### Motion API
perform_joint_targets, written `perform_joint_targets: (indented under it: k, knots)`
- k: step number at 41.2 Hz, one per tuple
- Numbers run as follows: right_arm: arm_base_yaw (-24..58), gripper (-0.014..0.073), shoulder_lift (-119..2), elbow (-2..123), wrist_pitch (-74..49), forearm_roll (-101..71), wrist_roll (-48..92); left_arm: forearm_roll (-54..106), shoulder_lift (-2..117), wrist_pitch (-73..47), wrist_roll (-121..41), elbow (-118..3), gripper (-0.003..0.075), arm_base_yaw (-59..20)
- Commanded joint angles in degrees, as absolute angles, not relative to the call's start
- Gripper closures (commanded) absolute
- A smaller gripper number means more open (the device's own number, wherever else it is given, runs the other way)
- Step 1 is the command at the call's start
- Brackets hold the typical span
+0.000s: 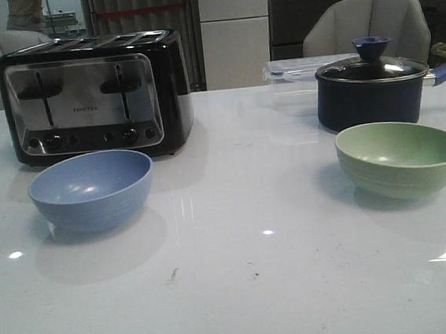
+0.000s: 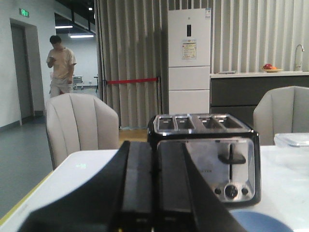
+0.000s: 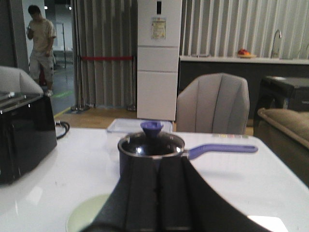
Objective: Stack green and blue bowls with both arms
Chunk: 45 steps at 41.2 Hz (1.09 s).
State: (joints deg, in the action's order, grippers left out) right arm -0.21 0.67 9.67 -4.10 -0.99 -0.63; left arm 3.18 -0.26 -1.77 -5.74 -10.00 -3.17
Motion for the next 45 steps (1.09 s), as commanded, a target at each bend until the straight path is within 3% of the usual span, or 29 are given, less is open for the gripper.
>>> perform_joint_targets:
  k: [1,13,36,40,45]
  knots:
    - [-0.37,0.0538,-1.8,17.62,-2.91,-0.57,-0.55,3.49,2.3,-3.57,-5.13,-18.62,0.0627,-2.97]
    - [-0.37,0.0538,-16.67,33.43,-17.78,-0.57,-0.55,3.49,17.71,-21.3,-5.13,-35.98,0.0627,-2.97]
    - [-0.37,0.0533,-40.3,34.86,-31.15,-0.84,-0.55,3.6,39.16,-32.83,-5.13,-36.75,0.0627,-2.97]
    - [-0.37,0.0448,-43.82,34.86,-31.28,-1.24,-0.55,3.6,41.27,-32.61,-5.13,-36.75,0.0599,-2.97]
    - [-0.37,0.0207,-48.6,35.04,-30.25,-1.48,-0.55,3.6,42.37,-32.23,-5.13,-36.75,0.0437,-2.97]
